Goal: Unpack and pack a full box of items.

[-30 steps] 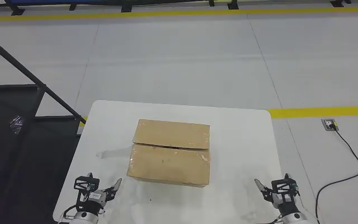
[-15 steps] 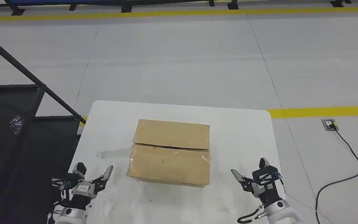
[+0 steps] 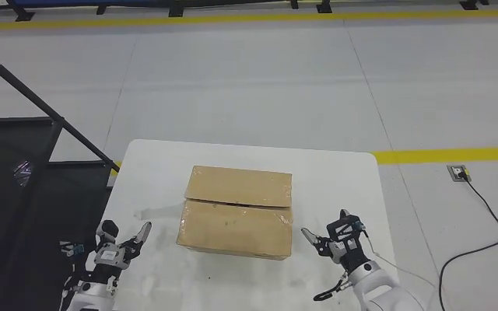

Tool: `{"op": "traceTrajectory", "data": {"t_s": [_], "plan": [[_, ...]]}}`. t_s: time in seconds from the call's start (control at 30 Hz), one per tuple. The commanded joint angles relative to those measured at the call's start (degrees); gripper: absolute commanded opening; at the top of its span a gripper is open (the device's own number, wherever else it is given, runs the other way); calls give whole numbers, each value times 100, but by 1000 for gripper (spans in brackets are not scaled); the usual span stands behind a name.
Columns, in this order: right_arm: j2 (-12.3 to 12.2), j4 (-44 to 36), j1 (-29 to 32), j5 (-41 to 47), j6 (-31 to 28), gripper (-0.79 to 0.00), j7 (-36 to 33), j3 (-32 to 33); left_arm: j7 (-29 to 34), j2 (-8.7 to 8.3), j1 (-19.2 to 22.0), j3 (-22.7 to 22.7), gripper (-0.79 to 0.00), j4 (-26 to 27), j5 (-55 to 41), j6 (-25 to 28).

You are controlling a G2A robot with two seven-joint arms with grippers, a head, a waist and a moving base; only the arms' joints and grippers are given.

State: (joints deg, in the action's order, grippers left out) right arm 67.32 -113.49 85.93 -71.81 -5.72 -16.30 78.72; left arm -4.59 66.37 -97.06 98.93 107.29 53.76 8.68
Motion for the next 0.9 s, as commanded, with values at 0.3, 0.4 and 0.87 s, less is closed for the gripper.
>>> {"op": "traceTrajectory", "data": {"t_s": [0.3, 0.4, 0.87], "plan": [[-78, 1373, -1101, 5227, -2512, 0, -1446, 529, -72, 52, 324, -216, 0, 29, -129, -105], [-93, 1844, -1514, 5991, -2546, 0, -2136, 367, -125, 72, 336, -251, 0, -1, -371, -26], [-83, 3143, -2598, 7922, -3000, 0, -3738, -371, -13, 109, 387, -246, 0, -97, -581, 52]]}}
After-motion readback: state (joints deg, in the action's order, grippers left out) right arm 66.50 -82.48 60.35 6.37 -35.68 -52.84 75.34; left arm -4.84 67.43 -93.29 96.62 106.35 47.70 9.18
